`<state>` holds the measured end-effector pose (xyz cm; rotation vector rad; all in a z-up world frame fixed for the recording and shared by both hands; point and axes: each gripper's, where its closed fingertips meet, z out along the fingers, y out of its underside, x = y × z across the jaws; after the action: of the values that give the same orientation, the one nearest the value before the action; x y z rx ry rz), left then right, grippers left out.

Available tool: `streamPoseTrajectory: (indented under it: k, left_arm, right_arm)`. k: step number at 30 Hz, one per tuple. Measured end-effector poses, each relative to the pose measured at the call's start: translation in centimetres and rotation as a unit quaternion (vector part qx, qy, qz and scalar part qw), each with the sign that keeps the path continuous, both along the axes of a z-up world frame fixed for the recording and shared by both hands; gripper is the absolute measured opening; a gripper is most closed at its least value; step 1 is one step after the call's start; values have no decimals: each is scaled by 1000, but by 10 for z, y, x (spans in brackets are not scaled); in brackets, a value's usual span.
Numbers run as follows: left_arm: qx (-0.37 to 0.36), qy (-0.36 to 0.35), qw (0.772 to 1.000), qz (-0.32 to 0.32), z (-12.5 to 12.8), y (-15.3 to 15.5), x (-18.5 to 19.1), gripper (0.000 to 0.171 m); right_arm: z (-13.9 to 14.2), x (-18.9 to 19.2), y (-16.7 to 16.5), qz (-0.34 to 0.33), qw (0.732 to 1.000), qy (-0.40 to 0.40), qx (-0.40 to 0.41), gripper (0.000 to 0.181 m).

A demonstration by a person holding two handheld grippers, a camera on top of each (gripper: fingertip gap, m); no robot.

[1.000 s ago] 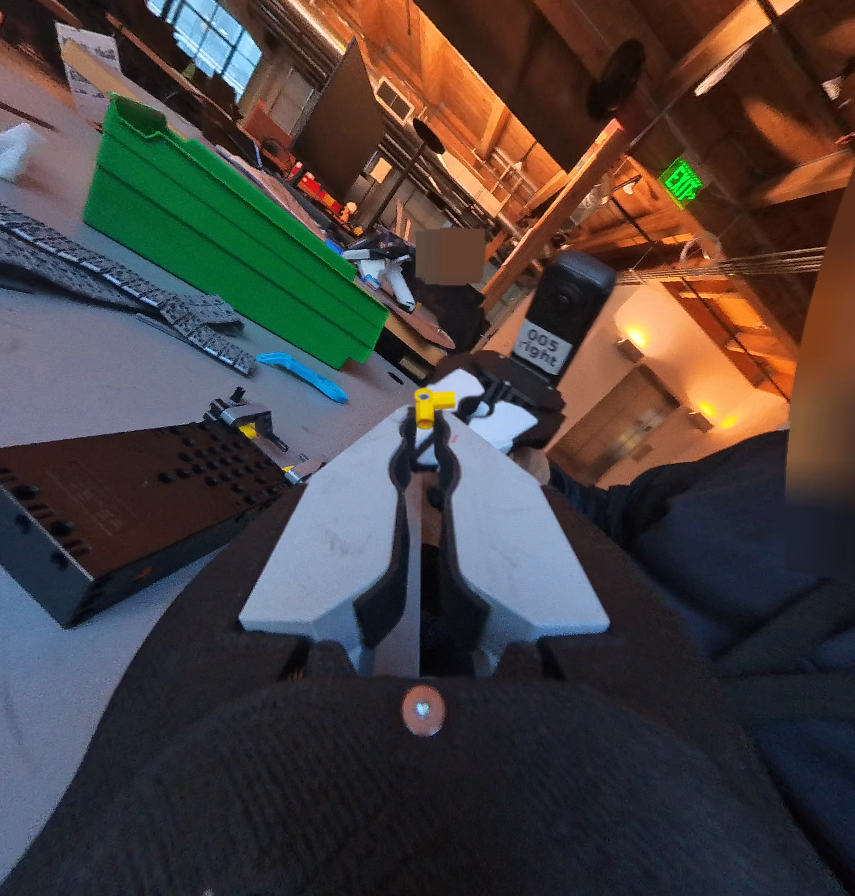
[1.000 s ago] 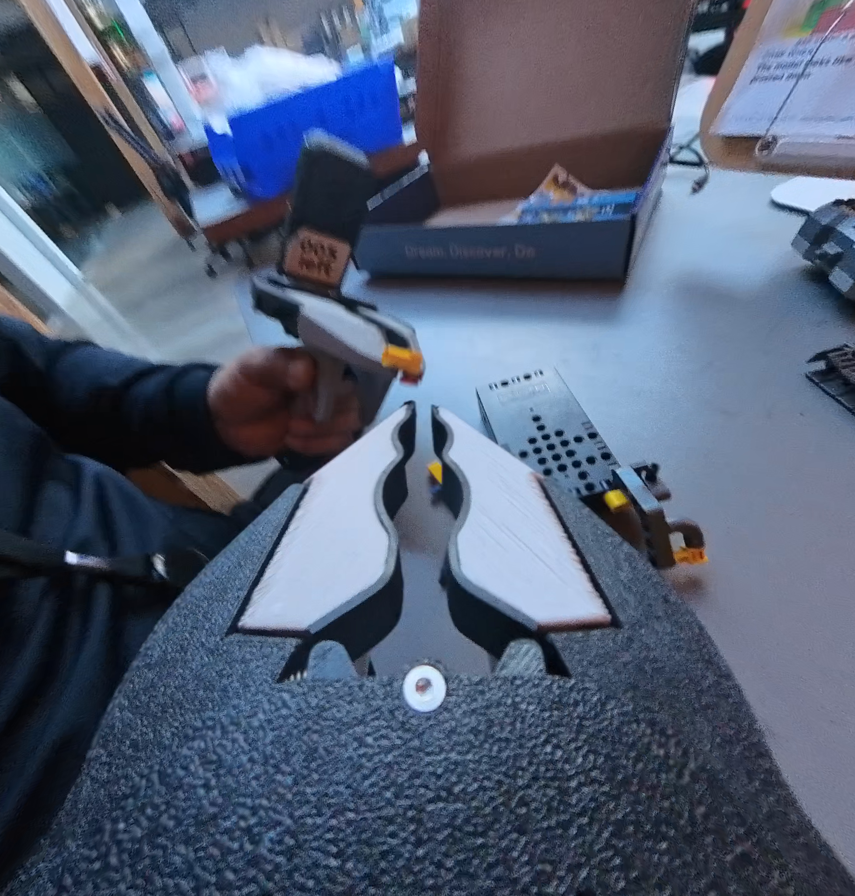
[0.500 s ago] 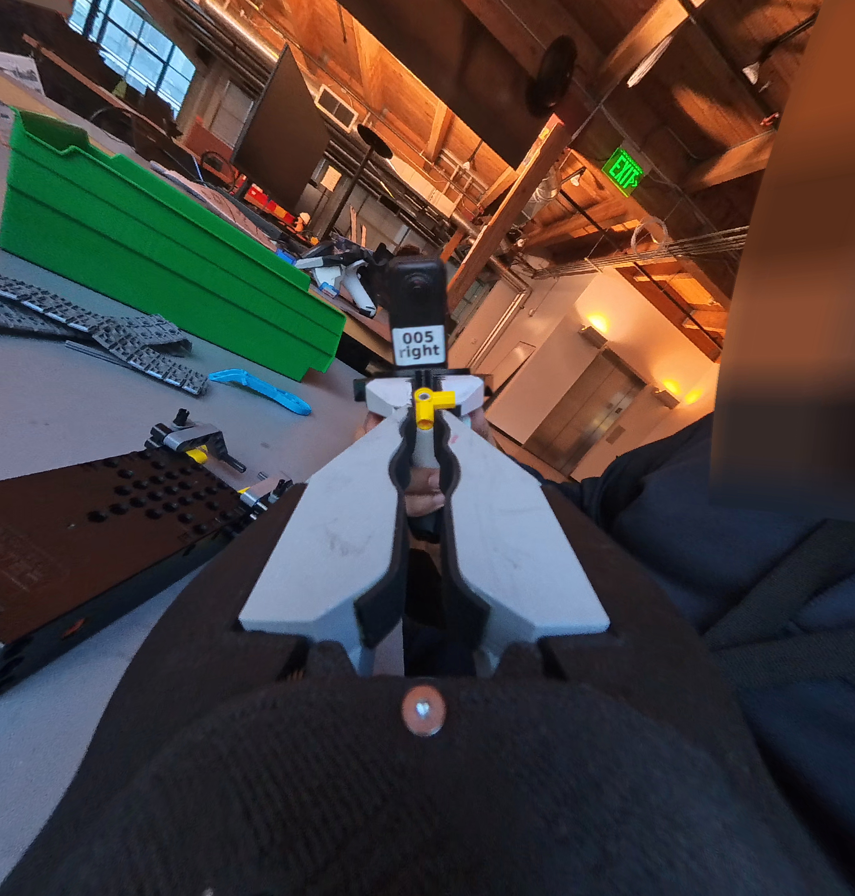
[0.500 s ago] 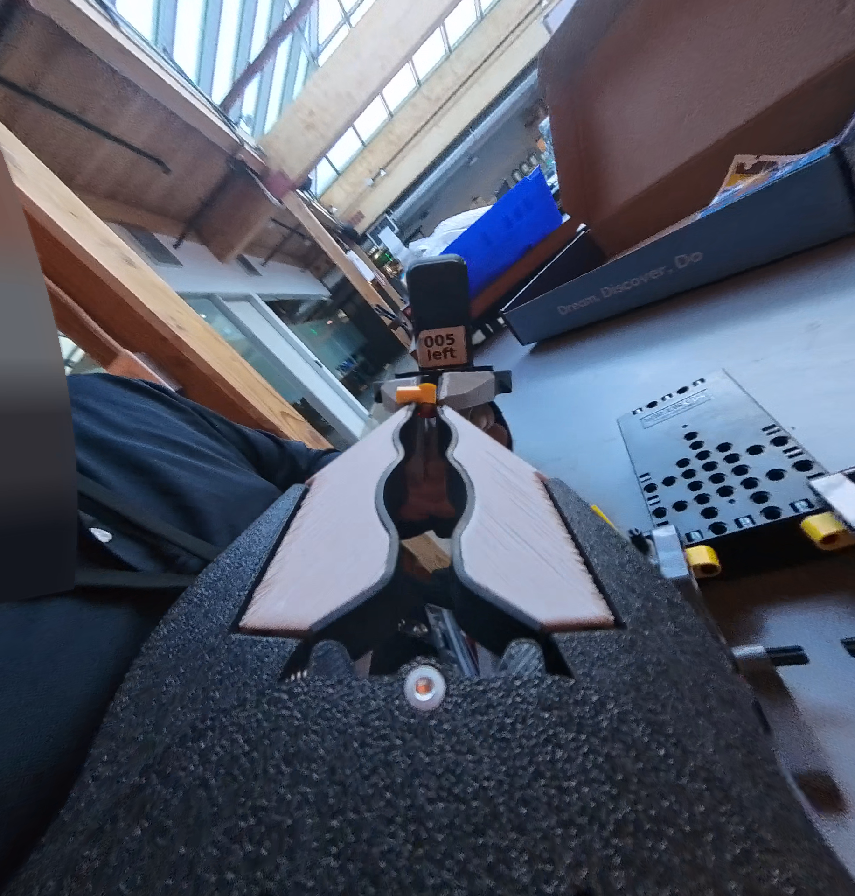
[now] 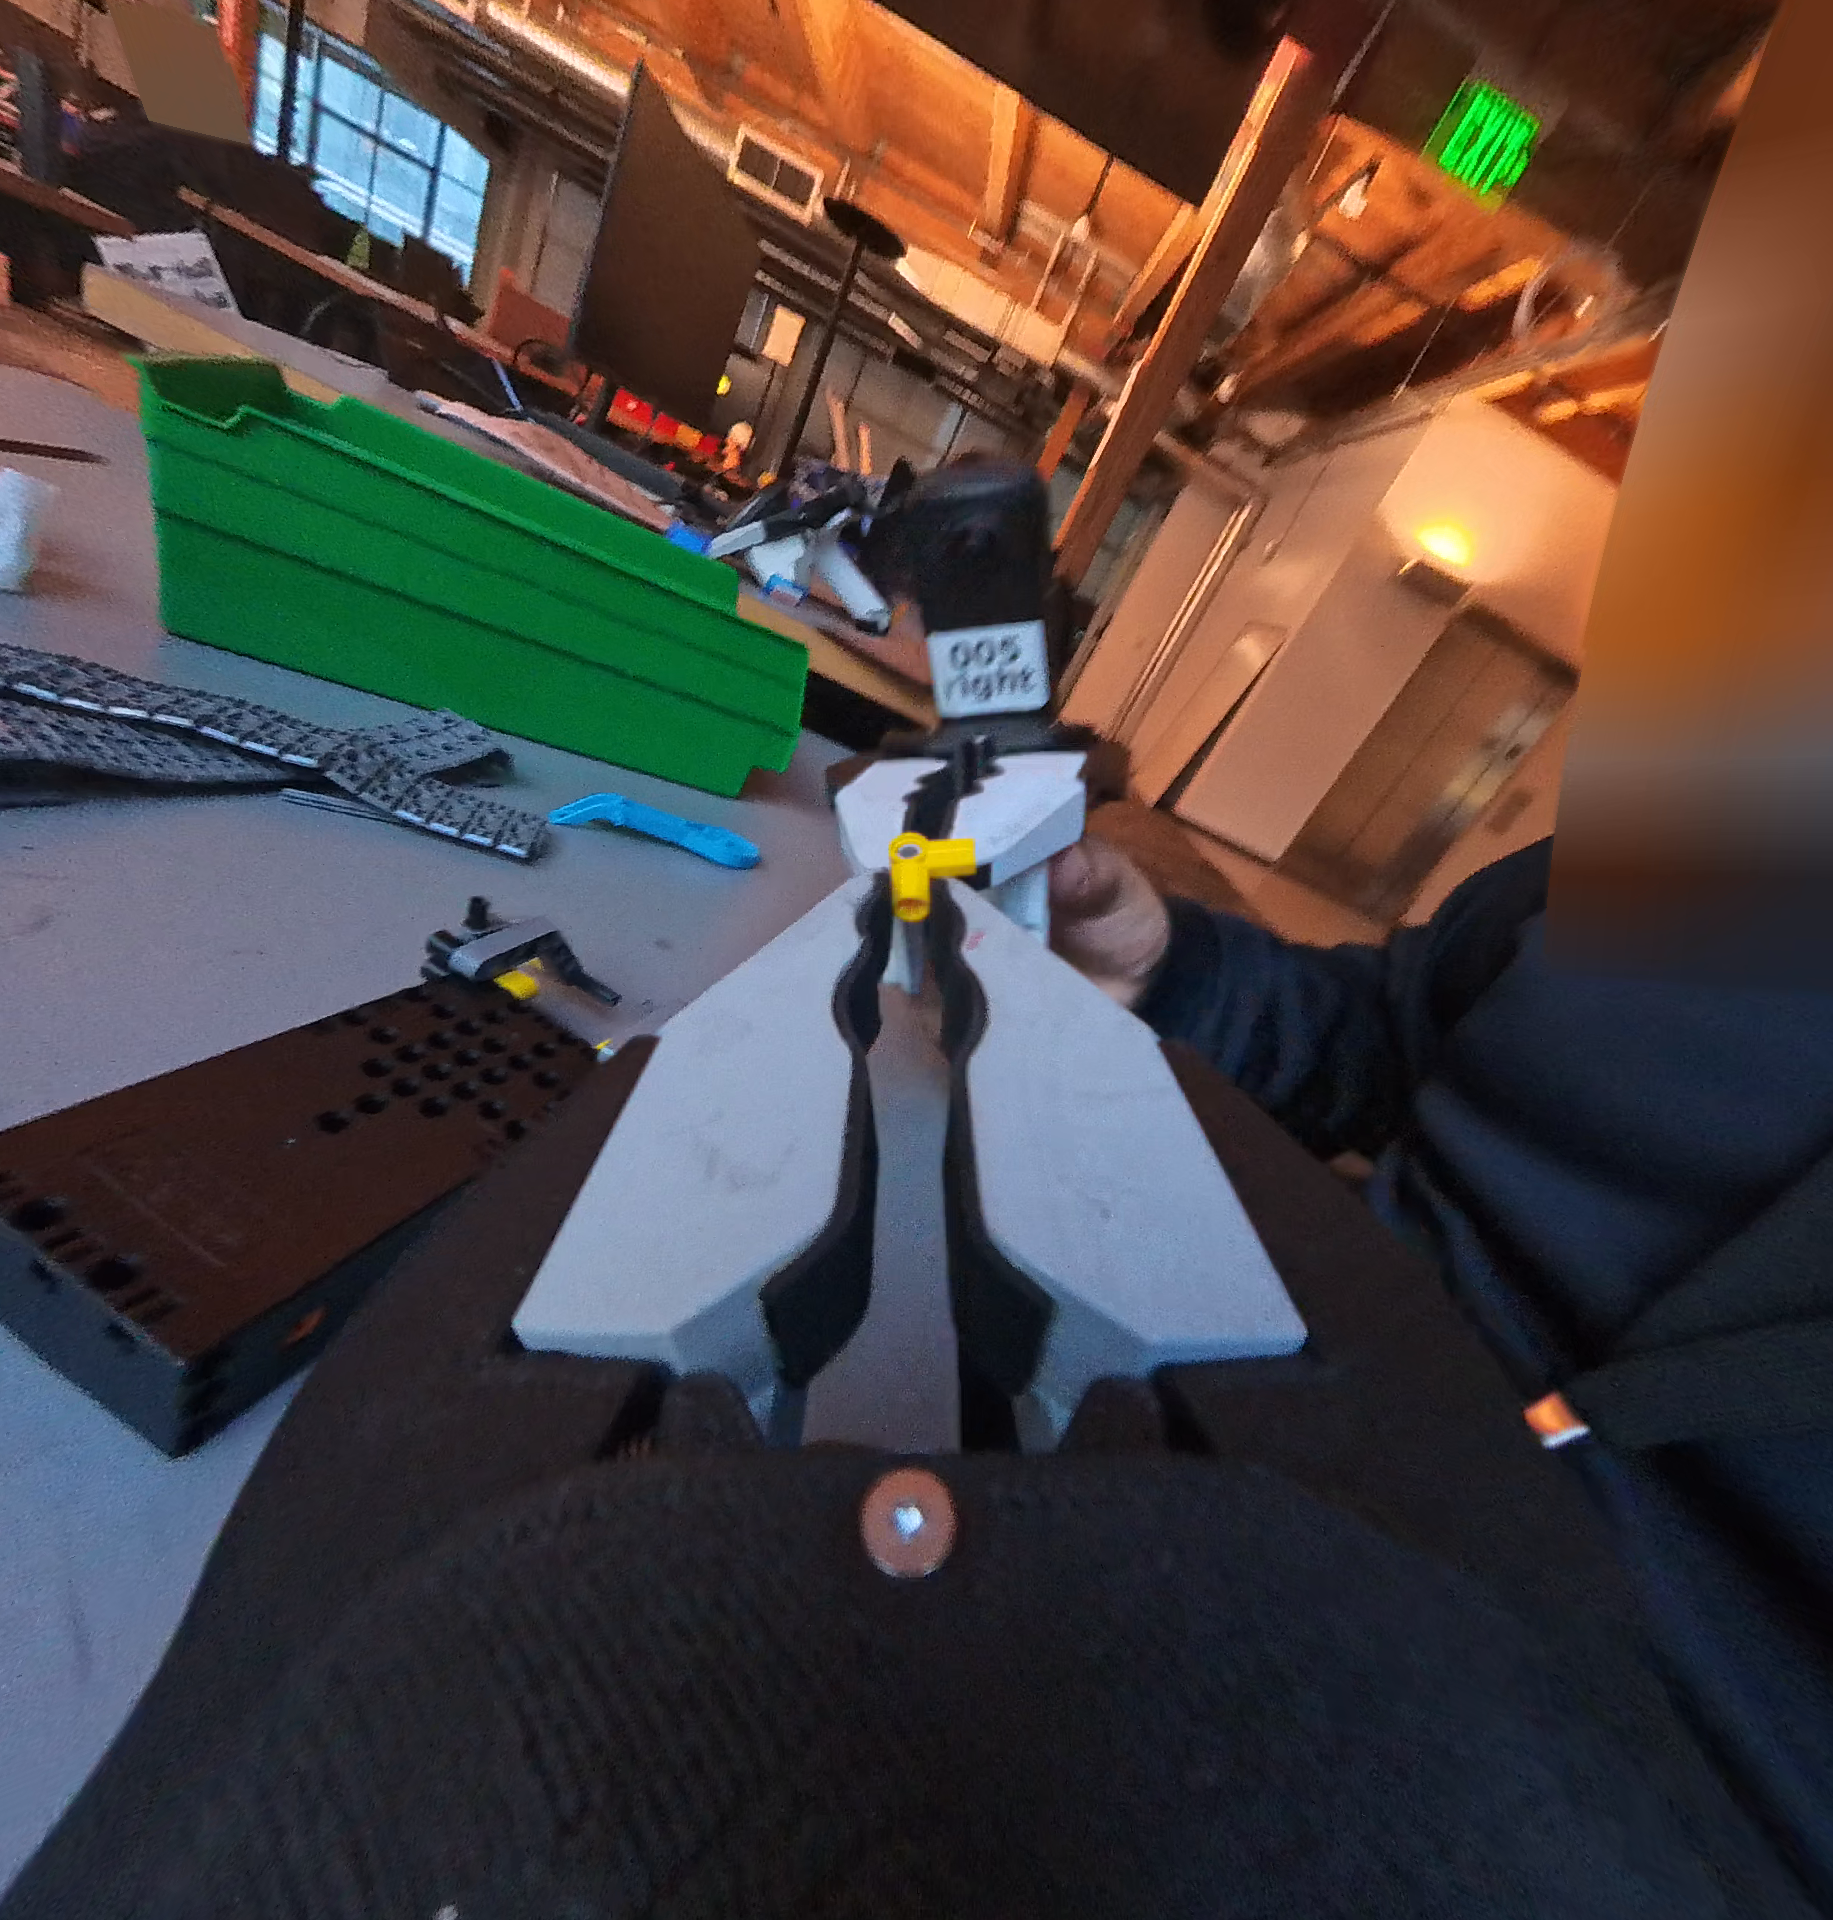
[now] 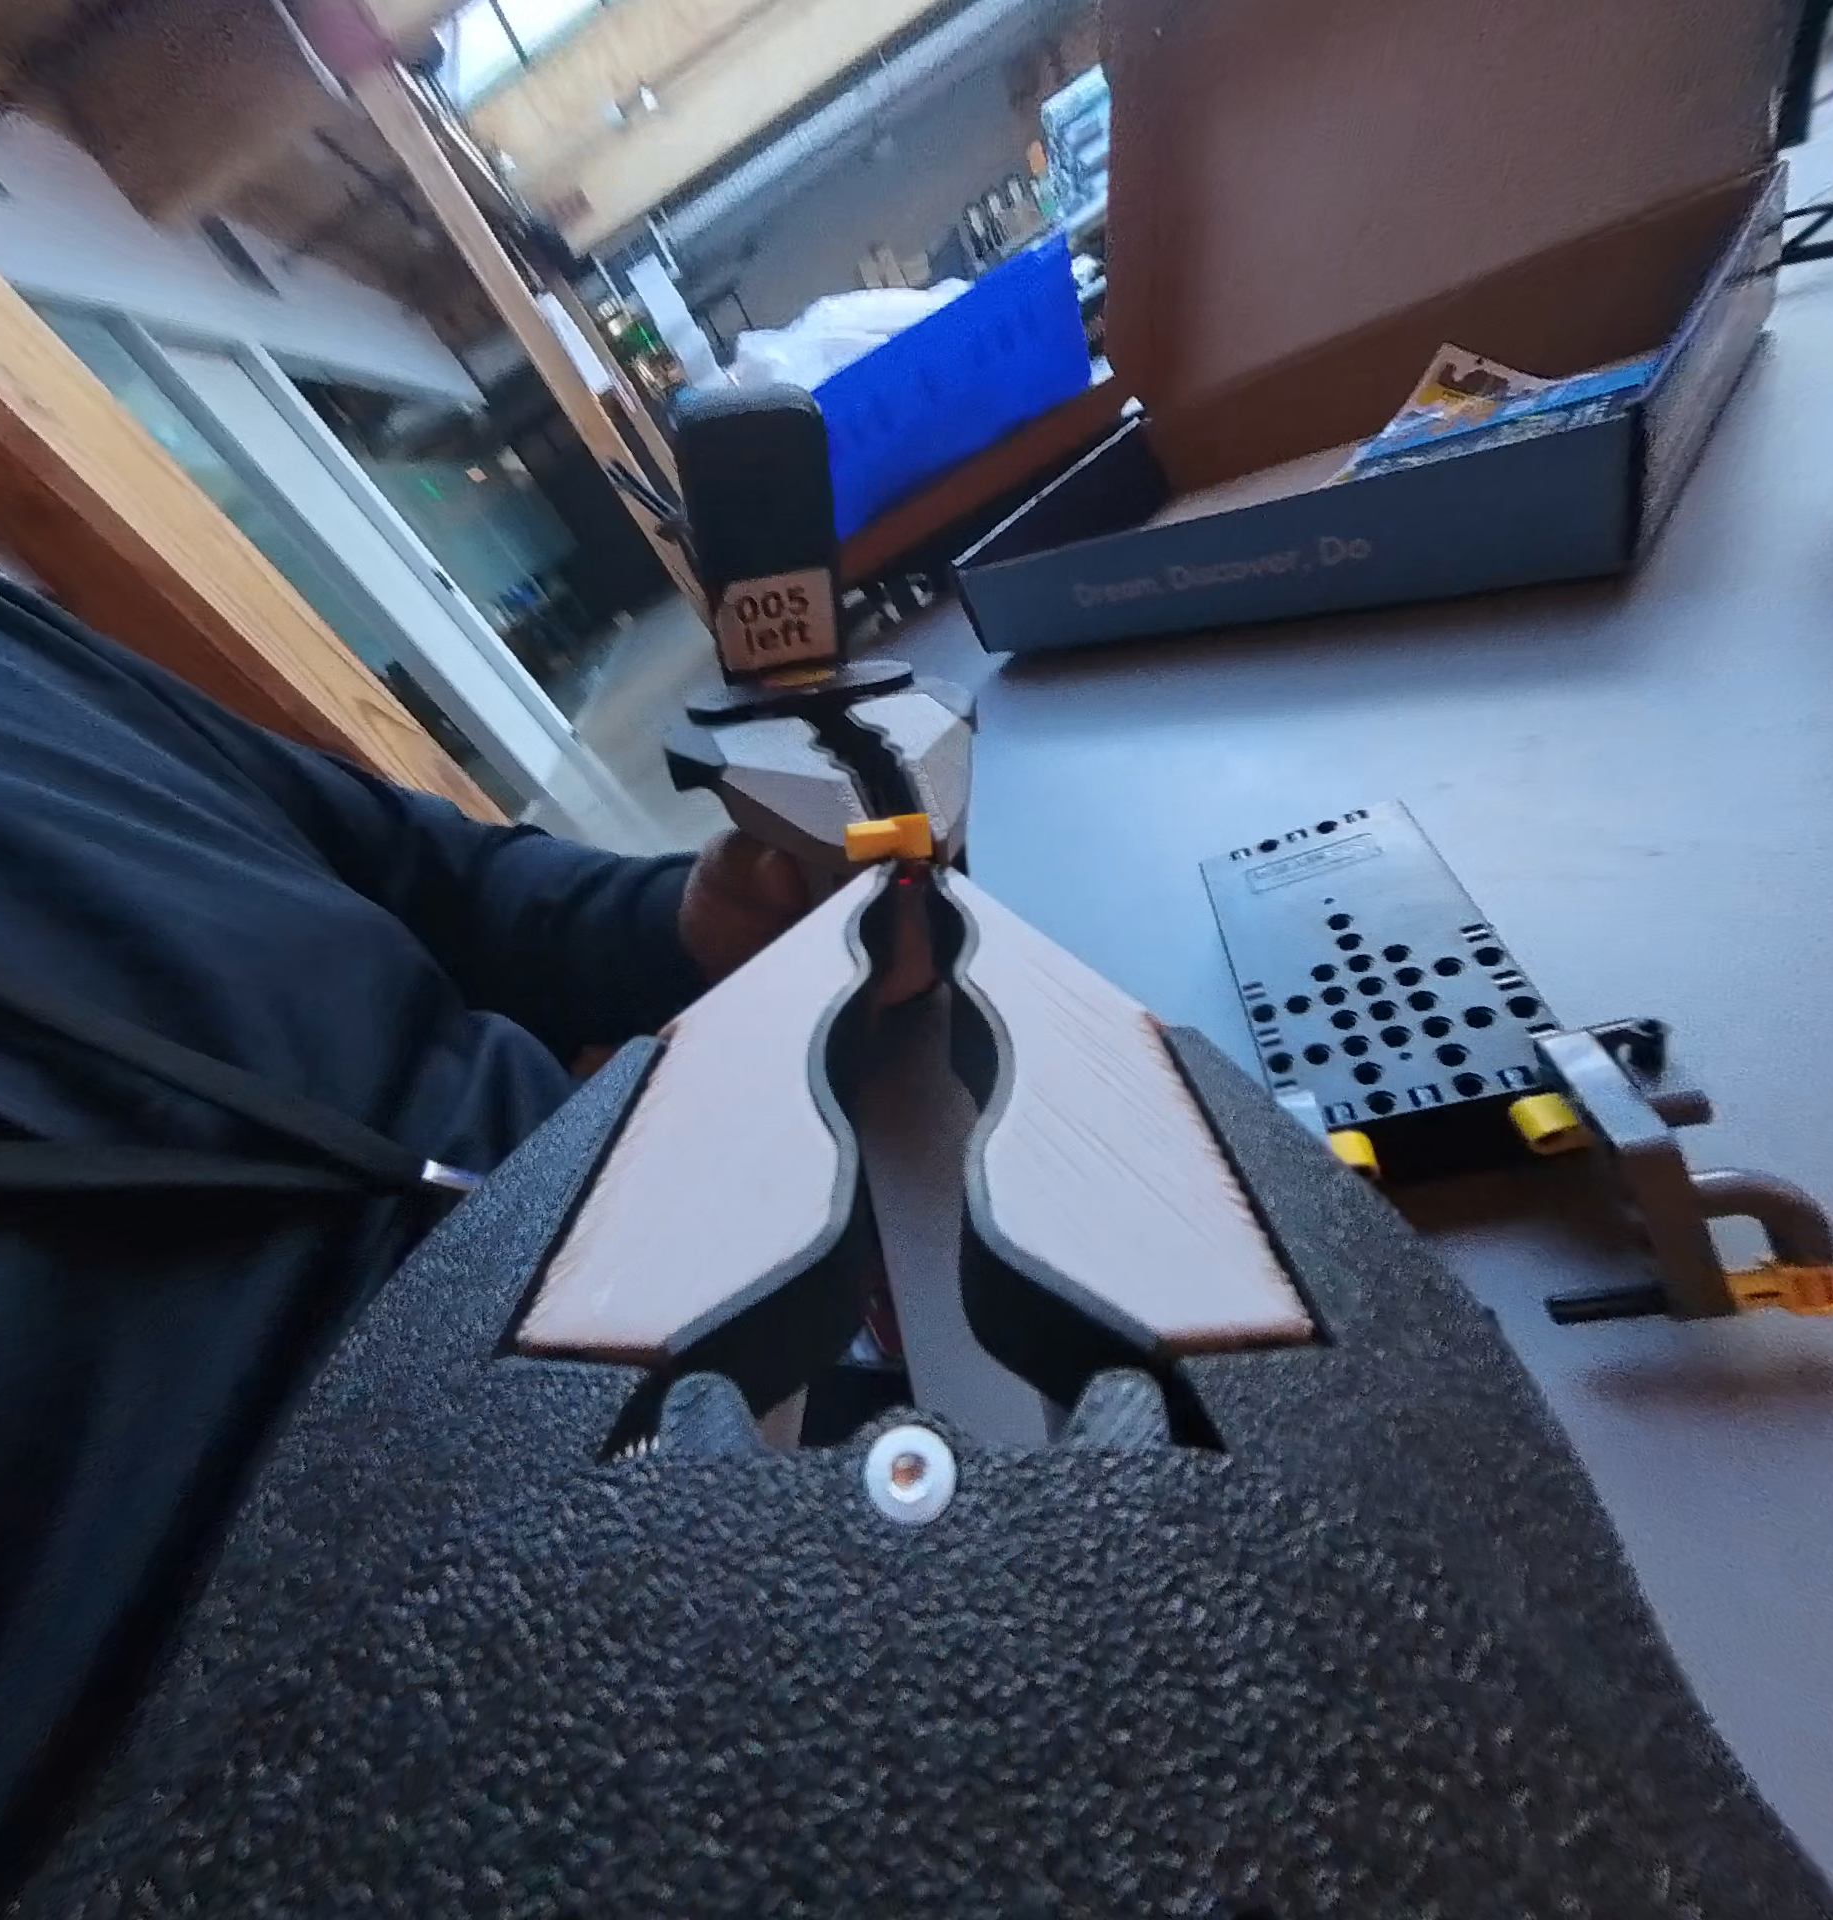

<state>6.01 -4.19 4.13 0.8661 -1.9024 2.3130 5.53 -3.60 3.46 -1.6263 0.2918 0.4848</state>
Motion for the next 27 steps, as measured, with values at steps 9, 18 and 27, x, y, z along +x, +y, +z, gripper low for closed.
streamPoseTrajectory:
  k: [9, 18, 27]
  left_arm:
    - [45, -3, 999, 25, -9, 1, 4, 4]
    - [-32, 42, 998, 16, -2, 21, 14, 5]
    - [254, 13, 967, -30, -60, 16, -4, 4]
  right_arm:
    - [-15, 7, 0, -38, 991, -103, -76, 0]
    - [-37, 17, -16, -77, 979, -138, -129, 0]
    - [-94, -5, -35, -47, 944, -164, -282, 21]
